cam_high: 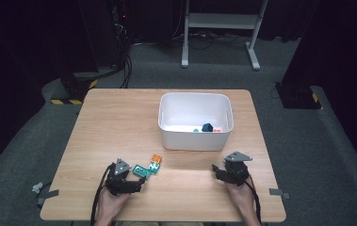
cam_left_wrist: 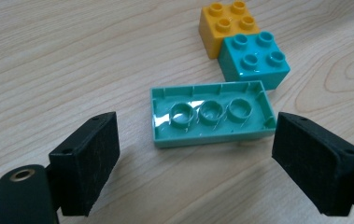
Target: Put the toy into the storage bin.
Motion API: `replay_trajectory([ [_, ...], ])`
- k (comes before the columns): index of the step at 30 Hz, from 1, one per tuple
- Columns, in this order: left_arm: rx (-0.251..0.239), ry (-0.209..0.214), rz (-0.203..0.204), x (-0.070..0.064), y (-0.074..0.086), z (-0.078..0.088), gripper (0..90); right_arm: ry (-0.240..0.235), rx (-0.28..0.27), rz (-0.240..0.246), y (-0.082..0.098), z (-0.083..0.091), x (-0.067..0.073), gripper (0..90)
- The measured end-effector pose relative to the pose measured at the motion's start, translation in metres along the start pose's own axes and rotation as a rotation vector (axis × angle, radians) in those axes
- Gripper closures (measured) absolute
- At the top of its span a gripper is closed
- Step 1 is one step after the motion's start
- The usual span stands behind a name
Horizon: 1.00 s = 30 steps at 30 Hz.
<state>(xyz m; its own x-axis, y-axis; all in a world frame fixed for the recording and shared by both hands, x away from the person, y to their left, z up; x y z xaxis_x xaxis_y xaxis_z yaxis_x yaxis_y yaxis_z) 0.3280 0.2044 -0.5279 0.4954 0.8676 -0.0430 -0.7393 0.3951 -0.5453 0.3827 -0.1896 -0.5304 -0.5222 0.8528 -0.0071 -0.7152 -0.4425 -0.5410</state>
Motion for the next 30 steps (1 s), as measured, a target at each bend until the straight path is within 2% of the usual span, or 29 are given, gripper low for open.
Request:
replay_trajectory([
  [6, 0.014, -0.012, -0.011, -0.008, -0.007, -0.007, 15.6, 0.002, 0.001, -0.004, 0.0, 0.0, 0.0, 35.4],
  [9, 0.019, -0.024, -0.002, -0.009, -0.009, -0.01, 16.5, 0.003, 0.001, -0.005, 0.0, 0.0, 0.0, 35.3],
  [13, 0.019, -0.039, -0.011, -0.01, -0.01, -0.011, 21.5, 0.002, 0.001, -0.004, 0.0, 0.0, 0.0, 35.1],
  [17, 0.015, -0.038, -0.02, -0.01, -0.011, -0.01, 26.7, 0.002, 0.001, 0.0, 0.0, 0.0, 0.0, 35.0],
  [30, 0.018, -0.033, -0.039, -0.01, -0.009, -0.009, 27.2, 0.001, 0.001, -0.001, 0.0, 0.0, 0.0, 34.9],
])
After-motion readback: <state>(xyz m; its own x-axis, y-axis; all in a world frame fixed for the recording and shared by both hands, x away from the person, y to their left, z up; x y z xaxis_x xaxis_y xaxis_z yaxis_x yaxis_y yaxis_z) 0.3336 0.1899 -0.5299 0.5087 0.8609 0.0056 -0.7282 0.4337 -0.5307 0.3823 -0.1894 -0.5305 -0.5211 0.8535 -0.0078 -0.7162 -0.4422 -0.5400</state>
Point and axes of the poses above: each handheld gripper's, and its own axes: z roughly backward along the jaws, y roughly out of its underside, x roughly to its left, the point moved 1 cm from there along -z, roughly forward along the jaws, and after that the axes turned 14 degrees about x, right-handed, at the moved point
